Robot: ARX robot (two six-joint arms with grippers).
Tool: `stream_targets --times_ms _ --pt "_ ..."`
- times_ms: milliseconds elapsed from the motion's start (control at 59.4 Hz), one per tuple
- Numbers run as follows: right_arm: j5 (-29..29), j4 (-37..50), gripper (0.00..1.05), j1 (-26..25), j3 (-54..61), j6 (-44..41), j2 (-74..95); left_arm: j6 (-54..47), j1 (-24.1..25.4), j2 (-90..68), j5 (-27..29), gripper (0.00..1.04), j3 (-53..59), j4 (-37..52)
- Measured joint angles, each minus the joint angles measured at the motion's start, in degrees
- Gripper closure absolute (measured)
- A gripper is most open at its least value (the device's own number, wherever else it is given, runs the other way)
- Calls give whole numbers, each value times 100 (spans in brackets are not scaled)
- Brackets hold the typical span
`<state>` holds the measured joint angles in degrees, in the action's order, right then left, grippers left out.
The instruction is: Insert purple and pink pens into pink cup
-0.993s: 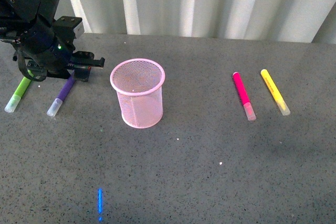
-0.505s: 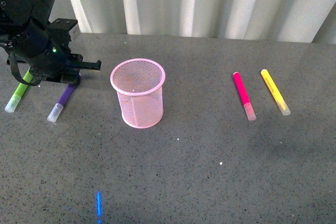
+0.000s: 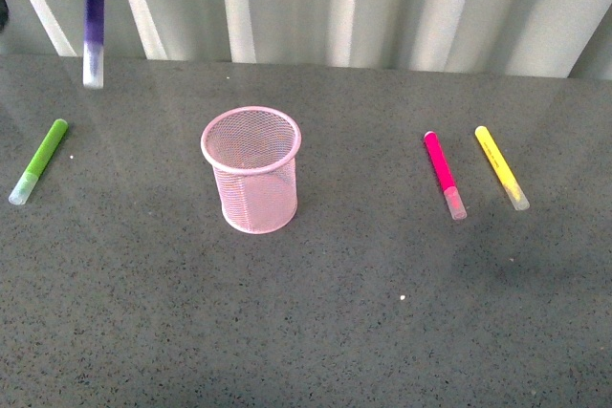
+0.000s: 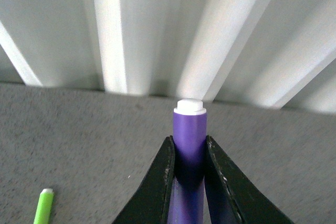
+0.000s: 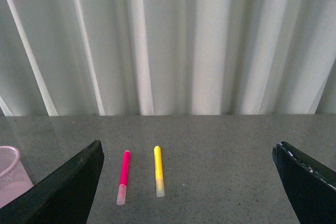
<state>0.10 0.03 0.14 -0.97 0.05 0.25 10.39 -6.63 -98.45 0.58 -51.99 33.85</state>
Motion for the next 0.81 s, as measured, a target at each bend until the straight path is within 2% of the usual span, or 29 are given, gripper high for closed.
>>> stream_targets --times_ms 202,286,421,572,808 --pt "0 0 7 0 0 0 0 573 -1069 688 358 92 1311 1860" --pt "0 0 7 0 0 0 0 817 -1657 483 804 92 1563 2507" --pt "0 0 7 0 0 0 0 841 -2262 -140 1508 92 1576 3145" --pt "0 0 7 0 0 0 0 754 -2514 -824 1818 92 1368 3438" --pt "0 0 7 0 0 0 0 479 -2424 -1403 1829 92 966 3659"
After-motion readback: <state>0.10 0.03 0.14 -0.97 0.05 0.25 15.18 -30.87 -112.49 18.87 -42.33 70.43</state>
